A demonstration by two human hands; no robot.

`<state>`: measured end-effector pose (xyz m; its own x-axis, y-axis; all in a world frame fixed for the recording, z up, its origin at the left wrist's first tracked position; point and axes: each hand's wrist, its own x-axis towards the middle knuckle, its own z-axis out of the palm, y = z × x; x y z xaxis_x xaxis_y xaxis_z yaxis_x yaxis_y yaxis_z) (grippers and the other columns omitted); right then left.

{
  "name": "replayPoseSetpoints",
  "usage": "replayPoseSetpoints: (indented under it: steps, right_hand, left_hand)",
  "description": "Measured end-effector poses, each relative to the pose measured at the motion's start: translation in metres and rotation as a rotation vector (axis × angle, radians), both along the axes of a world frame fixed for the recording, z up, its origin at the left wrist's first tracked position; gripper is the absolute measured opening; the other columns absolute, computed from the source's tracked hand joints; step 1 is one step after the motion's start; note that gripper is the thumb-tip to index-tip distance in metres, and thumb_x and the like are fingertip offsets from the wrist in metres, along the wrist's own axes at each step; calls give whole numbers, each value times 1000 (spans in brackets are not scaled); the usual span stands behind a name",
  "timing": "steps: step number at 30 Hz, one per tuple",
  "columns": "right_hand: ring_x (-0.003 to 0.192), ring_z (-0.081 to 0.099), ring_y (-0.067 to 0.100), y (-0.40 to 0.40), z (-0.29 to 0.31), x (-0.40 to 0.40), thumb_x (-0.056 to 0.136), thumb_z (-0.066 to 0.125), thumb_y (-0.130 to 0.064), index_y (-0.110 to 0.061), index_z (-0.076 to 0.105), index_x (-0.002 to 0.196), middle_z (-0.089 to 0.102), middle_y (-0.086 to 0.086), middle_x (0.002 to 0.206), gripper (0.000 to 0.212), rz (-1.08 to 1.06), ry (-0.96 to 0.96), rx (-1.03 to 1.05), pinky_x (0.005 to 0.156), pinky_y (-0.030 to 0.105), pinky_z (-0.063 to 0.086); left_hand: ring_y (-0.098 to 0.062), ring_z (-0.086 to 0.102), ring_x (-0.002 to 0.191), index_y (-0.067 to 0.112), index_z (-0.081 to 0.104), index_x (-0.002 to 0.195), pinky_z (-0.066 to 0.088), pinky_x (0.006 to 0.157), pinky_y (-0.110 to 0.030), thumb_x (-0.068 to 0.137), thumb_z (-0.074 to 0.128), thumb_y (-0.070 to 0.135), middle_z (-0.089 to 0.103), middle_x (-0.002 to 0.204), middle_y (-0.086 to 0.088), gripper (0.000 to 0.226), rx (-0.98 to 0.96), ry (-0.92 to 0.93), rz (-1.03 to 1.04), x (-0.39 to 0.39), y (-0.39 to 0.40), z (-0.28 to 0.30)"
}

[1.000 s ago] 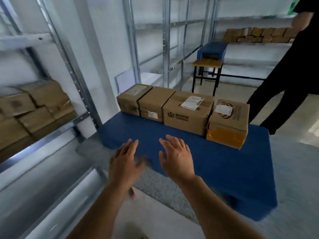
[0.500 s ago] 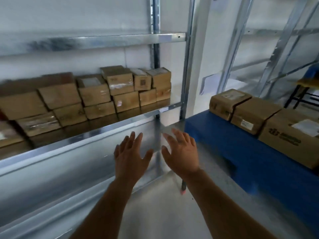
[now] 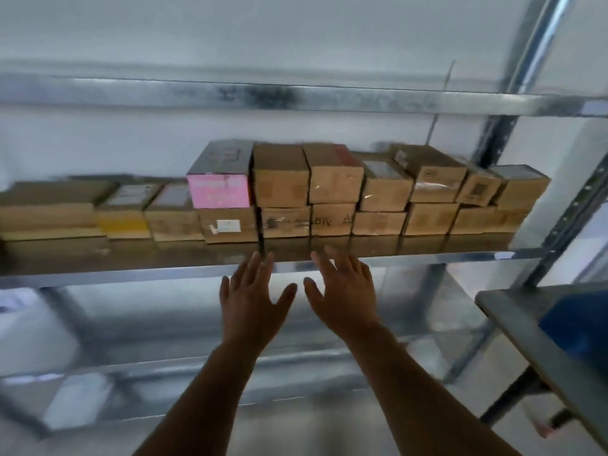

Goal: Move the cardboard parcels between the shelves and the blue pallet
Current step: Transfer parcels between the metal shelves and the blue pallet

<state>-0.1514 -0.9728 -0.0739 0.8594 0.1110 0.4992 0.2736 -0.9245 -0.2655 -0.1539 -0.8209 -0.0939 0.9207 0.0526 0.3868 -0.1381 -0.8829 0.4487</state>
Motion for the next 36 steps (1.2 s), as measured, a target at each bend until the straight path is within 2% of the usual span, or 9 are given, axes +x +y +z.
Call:
replayPoseSetpoints:
  steps: [3, 6, 14, 20, 23, 25, 28, 32, 36]
  right_hand:
    - [129, 44, 25, 51, -4, 18, 91, 56, -39, -16, 48, 136, 50, 8, 138, 51, 71, 22, 15, 105, 39, 33]
    - [120, 51, 24, 91, -4, 34, 88, 60, -35, -13, 52, 131, 56, 7, 129, 49, 123, 24, 24, 99, 35, 38]
    - [116, 55, 26, 136, -13, 94, 90, 58, -32, -10, 54, 130, 58, 11, 127, 46, 210, 46, 24, 97, 39, 45]
    - [106, 59, 24, 147, 4, 165, 94, 50, -39, -10, 57, 126, 63, 11, 116, 43, 171, -14, 103, 83, 32, 47]
    - [99, 59, 21, 148, 19, 205, 97, 39, -46, -12, 55, 125, 62, 10, 111, 47, 115, 0, 114, 76, 30, 50]
    - [95, 58, 18, 149, 26, 227, 97, 34, -48, -13, 55, 121, 61, 8, 107, 47, 86, -8, 133, 70, 24, 45]
    - [87, 57, 17, 153, 36, 254, 96, 28, -47, -11, 56, 110, 60, 8, 100, 48, 45, 10, 197, 66, 24, 42]
    - [74, 57, 16, 163, 40, 269, 99, 33, -40, -8, 59, 98, 60, 7, 87, 40, 25, 99, 316, 59, 23, 41]
    - [70, 59, 15, 175, 45, 267, 100, 37, -37, -11, 55, 94, 58, 0, 80, 31, 18, 170, 461, 56, 22, 45]
  left_hand:
    - [-20, 15, 144, 26, 24, 147, 13, 116, -45, 88, 43, 59, 22, 155, -2, 70, 20, -4, 95, 6, 53, -3]
    - [-20, 14, 144, 27, 21, 147, 11, 116, -44, 88, 41, 61, 21, 156, -1, 71, 22, 14, 157, 13, 94, -6]
    - [-20, 11, 144, 28, 18, 148, 7, 116, -42, 87, 38, 63, 18, 156, -1, 73, 16, 81, 245, 55, 141, -23]
    - [-21, 12, 144, 26, 20, 148, 16, 116, -44, 85, 37, 66, 21, 156, -1, 77, 28, 76, 279, 115, 159, -4]
    - [-23, 14, 143, 24, 19, 148, 18, 115, -43, 79, 25, 73, 21, 156, -4, 85, 5, 83, 283, 149, 166, 20]
    - [-26, 19, 142, 21, 20, 148, 22, 114, -44, 81, 27, 70, 24, 154, -7, 84, -31, 57, 267, 171, 167, 36]
    - [-31, 33, 135, 14, 27, 146, 36, 105, -46, 90, 37, 57, 35, 148, -13, 71, -160, 10, 192, 204, 170, 56]
    - [-26, 57, 107, 11, 43, 133, 45, 79, -31, 98, 34, 42, 57, 124, -14, 48, -321, 19, 6, 231, 172, 69]
    - [-27, 63, 89, 3, 52, 118, 54, 72, -41, 99, 31, 41, 63, 103, -17, 47, -523, 67, -40, 243, 180, 73]
